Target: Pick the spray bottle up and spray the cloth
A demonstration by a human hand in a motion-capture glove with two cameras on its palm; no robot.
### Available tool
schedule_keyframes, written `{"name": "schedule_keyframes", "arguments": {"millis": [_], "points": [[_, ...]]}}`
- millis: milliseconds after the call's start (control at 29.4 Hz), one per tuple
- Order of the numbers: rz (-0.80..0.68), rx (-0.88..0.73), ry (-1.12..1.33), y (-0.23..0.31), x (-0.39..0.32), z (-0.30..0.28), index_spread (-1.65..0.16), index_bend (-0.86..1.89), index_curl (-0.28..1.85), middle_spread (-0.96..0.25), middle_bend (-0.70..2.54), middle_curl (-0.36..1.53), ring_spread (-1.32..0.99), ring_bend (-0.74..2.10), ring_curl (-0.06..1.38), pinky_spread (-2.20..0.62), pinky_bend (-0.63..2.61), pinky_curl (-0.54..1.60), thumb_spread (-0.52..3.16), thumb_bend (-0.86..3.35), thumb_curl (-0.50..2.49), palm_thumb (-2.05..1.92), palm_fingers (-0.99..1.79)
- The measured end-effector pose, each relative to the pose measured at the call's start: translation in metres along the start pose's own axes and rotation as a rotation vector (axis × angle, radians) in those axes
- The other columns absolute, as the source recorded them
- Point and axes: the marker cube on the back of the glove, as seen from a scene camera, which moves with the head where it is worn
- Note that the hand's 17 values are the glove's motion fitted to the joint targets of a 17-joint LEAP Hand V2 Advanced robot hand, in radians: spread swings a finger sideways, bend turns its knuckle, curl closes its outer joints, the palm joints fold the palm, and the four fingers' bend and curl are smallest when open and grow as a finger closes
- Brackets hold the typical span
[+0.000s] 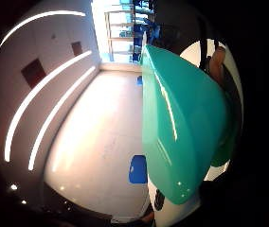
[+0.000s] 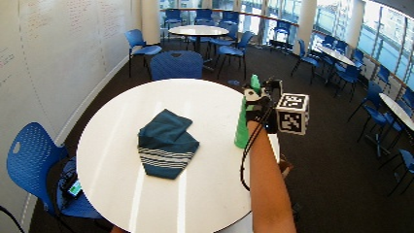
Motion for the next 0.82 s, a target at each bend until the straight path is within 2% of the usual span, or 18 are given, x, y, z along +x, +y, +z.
{"name": "schedule_keyframes", "arguments": {"millis": [306, 816], "points": [[-0.108, 0.186, 0.047, -0.008, -0.017, -0.003, -0.29, 0.31, 0.48, -0.16, 0.39, 0.44, -0.16, 0.44, 0.41, -0.02, 0.25, 0.26, 0.72, -0.01, 0.57, 0.95, 1.31], [-0.239, 0.298, -0.019, -0.013, -0.041, -0.02, -0.28, 0.34, 0.52, -0.18, 0.44, 0.48, -0.19, 0.52, 0.45, -0.16, 0.38, 0.34, 0.48, -0.03, 0.67, 0.93, 1.37]]}}
